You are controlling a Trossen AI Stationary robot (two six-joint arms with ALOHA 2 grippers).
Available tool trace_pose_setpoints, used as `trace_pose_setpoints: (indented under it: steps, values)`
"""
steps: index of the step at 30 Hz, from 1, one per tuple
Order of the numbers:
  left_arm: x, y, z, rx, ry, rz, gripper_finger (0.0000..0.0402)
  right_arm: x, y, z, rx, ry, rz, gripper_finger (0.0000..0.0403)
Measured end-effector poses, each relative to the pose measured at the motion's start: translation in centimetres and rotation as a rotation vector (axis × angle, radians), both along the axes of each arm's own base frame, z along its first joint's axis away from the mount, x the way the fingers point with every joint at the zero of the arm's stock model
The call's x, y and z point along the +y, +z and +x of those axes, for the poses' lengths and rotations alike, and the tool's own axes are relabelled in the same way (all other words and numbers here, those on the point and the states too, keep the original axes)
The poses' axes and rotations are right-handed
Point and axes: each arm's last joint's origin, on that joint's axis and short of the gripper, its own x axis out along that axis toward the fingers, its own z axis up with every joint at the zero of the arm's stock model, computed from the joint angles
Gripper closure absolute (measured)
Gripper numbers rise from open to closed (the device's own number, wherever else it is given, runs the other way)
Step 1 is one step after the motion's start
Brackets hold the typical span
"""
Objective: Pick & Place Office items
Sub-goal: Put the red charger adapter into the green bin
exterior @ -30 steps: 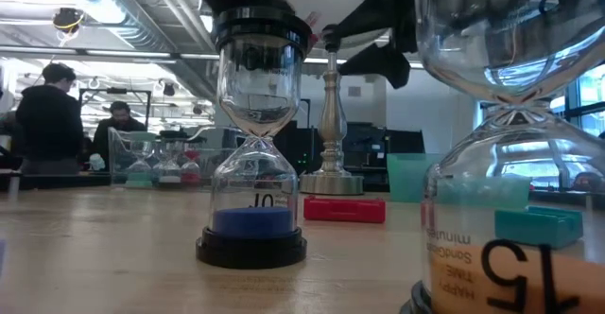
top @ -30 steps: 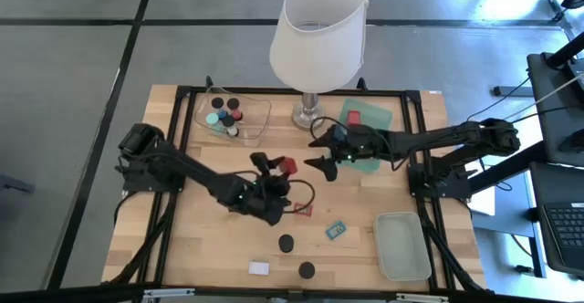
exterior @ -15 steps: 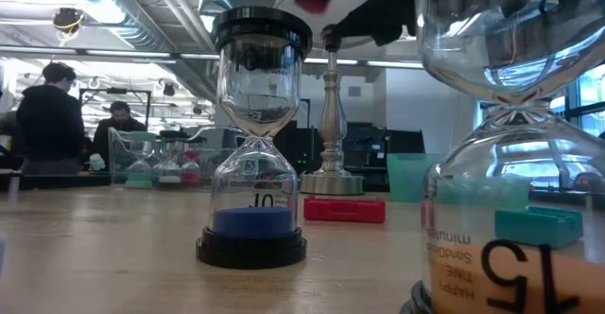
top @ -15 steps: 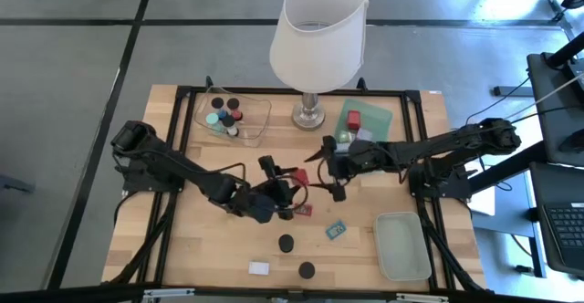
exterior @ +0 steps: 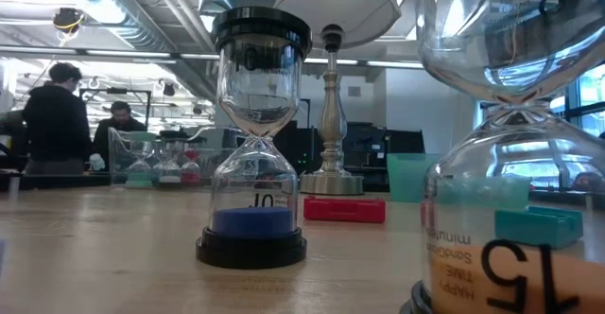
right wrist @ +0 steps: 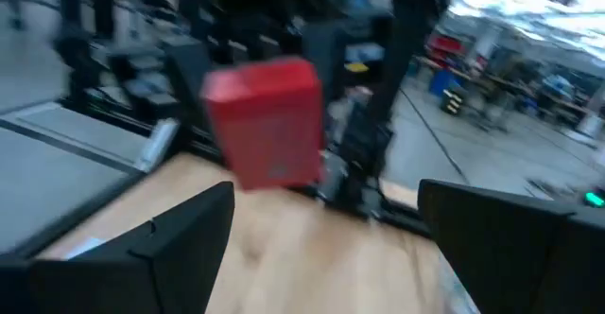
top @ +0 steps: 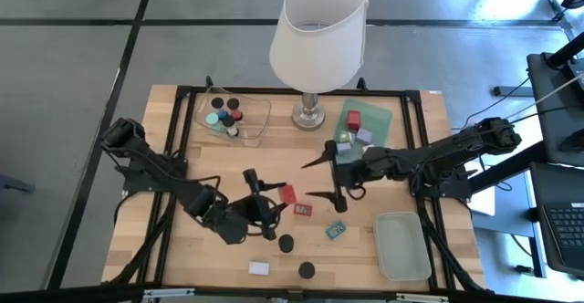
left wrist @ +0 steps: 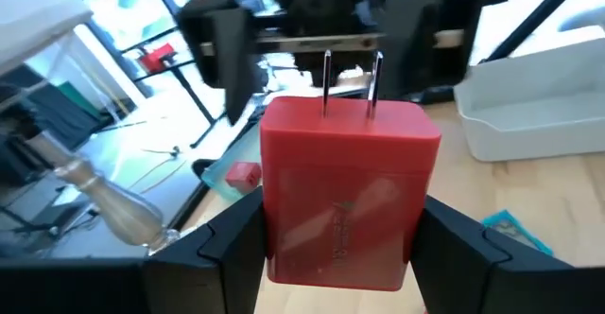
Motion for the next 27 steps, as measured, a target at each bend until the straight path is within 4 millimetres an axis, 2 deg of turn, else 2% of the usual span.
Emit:
trace_pose_setpoints:
  steps: [3,9,21,27]
  values:
    - [0.0,0.2,0.0,-0.014,0.019,0.014,0.0197,0.5,0.4,-0.1,-0.035,0.078,0.012,0.0064]
    - [0.7,0.5,1.1,-0.029,-0.024,0.016,0.0197,1.1,0.8,-0.3,-0.079,0.119,0.023,0.0064]
    - [2.2,1.4,2.6,-0.075,-0.161,-0.025,0.0197,1.2,0.8,-0.3,-0.078,0.124,0.046,0.0064]
    - [2.7,0.5,3.6,-0.060,-0.157,-0.024,0.0197,1.3,1.0,-0.4,-0.099,0.127,0.031,0.0064]
